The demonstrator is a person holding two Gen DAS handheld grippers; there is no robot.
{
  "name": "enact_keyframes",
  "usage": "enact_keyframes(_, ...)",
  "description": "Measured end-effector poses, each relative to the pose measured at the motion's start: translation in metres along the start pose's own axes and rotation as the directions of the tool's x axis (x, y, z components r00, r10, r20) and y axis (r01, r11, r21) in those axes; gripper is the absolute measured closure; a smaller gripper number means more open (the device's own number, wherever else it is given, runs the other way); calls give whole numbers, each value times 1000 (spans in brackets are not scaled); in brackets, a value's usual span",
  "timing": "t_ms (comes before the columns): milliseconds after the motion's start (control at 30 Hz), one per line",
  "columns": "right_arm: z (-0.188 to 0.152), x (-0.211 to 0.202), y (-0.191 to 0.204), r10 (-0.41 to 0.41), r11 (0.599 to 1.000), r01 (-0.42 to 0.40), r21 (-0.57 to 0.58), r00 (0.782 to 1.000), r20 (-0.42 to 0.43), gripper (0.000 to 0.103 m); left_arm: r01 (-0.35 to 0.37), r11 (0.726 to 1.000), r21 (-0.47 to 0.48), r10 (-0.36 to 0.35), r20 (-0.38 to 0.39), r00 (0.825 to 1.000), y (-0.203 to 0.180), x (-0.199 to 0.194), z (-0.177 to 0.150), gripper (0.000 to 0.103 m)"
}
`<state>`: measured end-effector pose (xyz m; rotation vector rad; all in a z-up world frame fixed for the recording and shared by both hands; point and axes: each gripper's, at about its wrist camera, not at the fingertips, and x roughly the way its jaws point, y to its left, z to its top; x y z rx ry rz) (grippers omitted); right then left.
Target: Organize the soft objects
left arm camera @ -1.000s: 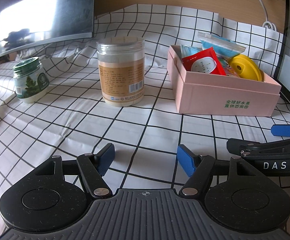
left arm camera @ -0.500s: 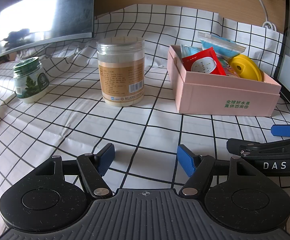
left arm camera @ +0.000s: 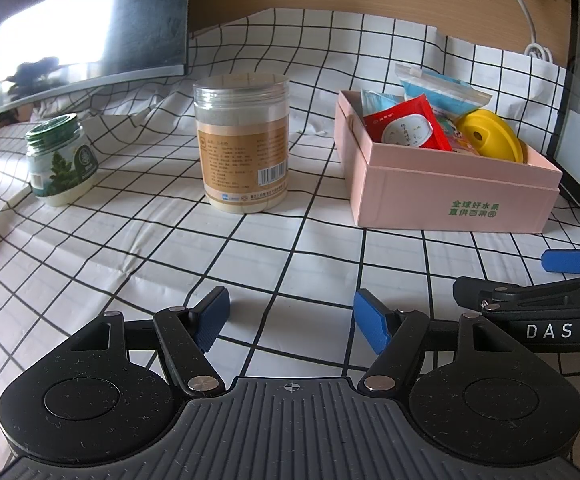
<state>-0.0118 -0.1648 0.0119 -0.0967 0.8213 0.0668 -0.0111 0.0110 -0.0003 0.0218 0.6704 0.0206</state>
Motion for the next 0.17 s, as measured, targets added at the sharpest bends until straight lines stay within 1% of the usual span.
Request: enact_keyframes(167, 0, 0, 0, 0, 1000, 0, 0, 1000, 0, 0, 3, 1000, -2, -3, 1, 1000, 0, 0, 0, 29)
